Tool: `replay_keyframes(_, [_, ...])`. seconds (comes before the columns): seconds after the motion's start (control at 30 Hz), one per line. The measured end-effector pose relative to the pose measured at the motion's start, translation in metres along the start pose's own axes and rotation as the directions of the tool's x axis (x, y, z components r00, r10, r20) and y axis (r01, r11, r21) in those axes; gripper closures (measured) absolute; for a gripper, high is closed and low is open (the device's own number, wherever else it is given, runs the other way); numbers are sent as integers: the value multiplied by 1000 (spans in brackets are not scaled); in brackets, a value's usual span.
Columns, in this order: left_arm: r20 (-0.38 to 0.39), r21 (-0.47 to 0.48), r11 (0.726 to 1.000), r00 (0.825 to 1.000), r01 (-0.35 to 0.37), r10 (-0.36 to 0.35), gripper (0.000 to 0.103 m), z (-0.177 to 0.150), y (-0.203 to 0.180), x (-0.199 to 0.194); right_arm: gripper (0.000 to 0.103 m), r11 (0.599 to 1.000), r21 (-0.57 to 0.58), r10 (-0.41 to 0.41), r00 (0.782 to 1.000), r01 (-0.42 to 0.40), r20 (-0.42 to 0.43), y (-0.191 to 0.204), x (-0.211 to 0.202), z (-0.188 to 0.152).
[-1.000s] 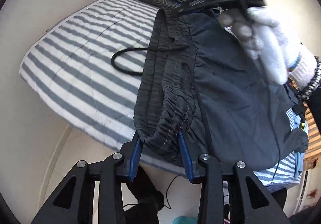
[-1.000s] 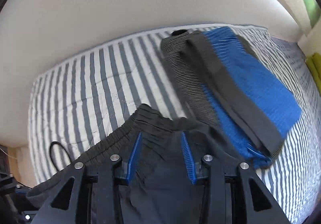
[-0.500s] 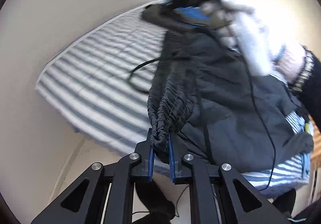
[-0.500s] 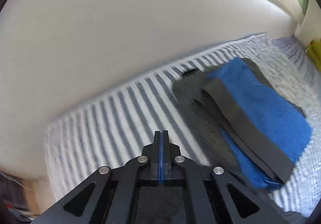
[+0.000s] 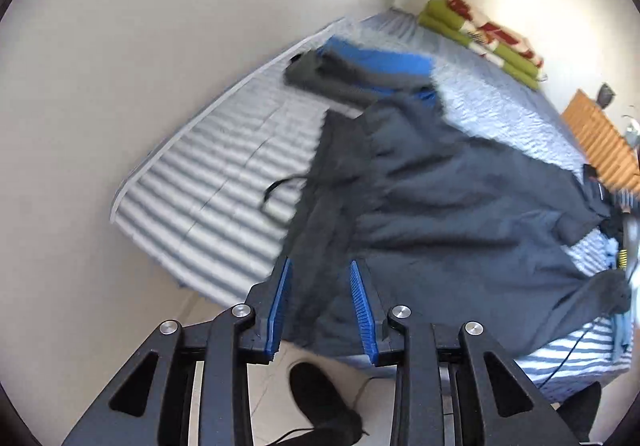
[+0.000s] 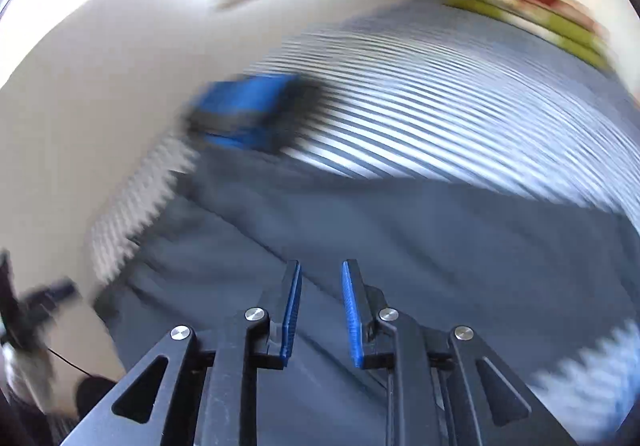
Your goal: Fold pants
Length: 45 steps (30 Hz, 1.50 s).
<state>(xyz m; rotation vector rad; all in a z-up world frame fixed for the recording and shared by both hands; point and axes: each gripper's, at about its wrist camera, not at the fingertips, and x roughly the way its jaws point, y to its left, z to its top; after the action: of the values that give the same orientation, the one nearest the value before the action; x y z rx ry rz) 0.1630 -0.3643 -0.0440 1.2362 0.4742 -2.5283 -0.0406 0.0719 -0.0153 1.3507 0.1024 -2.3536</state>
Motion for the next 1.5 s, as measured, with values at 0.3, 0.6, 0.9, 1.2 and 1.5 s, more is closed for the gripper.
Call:
replay_keyframes(0.3, [-54, 306, 933, 982, 189, -181, 55, 13, -174, 15, 77, 850, 417, -336, 941, 321, -41, -228, -138, -152])
replay_keyframes(0.6, [-311, 440, 807, 910, 394, -275, 49, -5, -334, 75, 61, 686, 635, -388, 917, 356, -94, -340, -185, -209])
replay_keyframes(0.9, [-471, 474, 747, 851, 465, -231, 42, -65, -397, 116, 50, 630, 674, -341, 917, 386, -207, -409, -147, -217])
replay_keyframes(1.2, [-450, 574, 735, 889, 362, -86, 97, -109, -388, 123, 81, 751, 565, -307, 938, 343, -161, -368, -157, -189])
replay_keyframes(1.5, [-241, 582, 753, 949, 309, -203, 101, -63, -371, 41, 100, 848, 507, -293, 934, 155, 204, -340, -273, -108])
